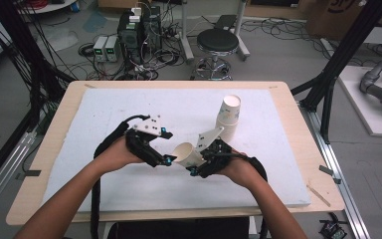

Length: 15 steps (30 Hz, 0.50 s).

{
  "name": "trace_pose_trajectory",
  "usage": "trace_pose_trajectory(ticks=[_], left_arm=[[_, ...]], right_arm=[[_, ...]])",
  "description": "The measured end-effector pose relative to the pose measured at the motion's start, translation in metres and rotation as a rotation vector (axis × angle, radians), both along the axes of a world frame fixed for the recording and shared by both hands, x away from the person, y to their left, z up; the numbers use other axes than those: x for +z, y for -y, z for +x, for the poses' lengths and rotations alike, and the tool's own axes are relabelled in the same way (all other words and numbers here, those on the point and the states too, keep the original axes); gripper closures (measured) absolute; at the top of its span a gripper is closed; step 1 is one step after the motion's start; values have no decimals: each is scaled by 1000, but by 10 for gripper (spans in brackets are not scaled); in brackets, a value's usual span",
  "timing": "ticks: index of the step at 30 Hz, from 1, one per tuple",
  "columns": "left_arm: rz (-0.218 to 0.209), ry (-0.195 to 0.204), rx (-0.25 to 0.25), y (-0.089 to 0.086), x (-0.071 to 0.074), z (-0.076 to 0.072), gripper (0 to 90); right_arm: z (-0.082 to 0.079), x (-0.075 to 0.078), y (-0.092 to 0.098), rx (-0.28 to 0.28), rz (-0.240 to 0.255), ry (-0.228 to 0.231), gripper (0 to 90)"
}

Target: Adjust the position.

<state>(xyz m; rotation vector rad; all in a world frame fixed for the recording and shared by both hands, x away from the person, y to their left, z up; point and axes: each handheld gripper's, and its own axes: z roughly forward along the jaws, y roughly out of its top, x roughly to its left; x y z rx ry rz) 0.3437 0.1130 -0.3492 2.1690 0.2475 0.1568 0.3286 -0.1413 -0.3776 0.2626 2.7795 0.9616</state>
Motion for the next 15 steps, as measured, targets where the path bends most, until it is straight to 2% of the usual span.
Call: trace_pose_trajectory(ticks=[6,12,15], left_arm=[[-102,-22,68,-18,-7,0,207],[-183,-27,136,-31,-19,-2,202],[-209,-26,159,-36,-25,-3,198]], right_arm=[[-3,-4,17,-42,31,15,372],[-8,-10,37,-87,118,47,363],[-10,-13,45,-105,157,57,362]])
